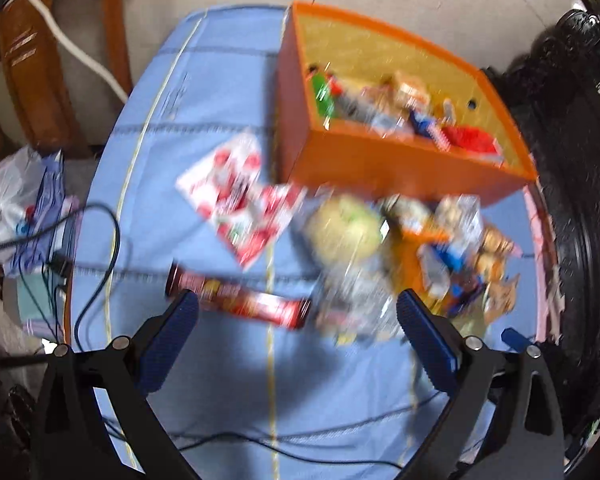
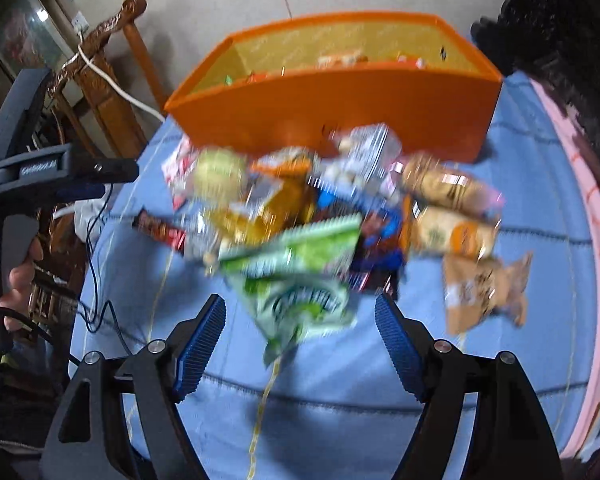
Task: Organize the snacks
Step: 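Grasp the green chip bag with the right tool while the left tool grasps the round bread bag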
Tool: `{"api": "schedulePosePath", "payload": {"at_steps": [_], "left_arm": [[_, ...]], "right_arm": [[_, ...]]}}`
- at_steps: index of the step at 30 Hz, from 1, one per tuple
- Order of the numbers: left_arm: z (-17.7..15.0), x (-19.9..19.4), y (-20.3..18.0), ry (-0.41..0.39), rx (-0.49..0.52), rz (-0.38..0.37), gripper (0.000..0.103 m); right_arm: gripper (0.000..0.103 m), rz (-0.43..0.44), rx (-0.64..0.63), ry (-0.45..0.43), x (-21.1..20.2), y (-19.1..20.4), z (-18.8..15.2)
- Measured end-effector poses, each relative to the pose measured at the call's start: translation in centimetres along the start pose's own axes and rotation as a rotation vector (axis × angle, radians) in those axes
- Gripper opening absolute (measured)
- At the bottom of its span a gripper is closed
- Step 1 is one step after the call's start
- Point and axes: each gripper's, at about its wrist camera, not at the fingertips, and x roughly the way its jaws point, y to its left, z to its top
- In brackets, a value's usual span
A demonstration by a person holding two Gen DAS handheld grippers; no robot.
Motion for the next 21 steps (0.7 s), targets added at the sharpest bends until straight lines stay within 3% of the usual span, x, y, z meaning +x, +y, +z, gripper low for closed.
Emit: {"api": "schedulePosePath", "payload": {"at_steps": [6,10,12,14,21], "left_arm": [[-3.0,0.8,2.8,0.047,-0.033,0.042,0.097],[-3.7,0.8,4.2,0.051,-0.042,0.073,0.097],[-3.8,0.9,4.7,0.058,-0.048,0.088,0.097],[-3.9,1.1,5.1,0.058,-0.048,0.095,0.097],[-3.1,2.9,5.0,0.093,-0.068,0.085,0.097]], "right_arm": [[0.078,0.017,0.011,0.061,2.8,0.7,-0.9],[0.077,-0.045,-0.005,0.096,5.7,0.9,-0.7],[0.067,-0.066,-0.018,0.094,6.9,0.8,-0.6],[0.042,-0.07,-0.01,0.098,7.6,0.5,-0.4],[0.037,-0.001,0.032,0.09,5.0,-0.8,0.3]]}}
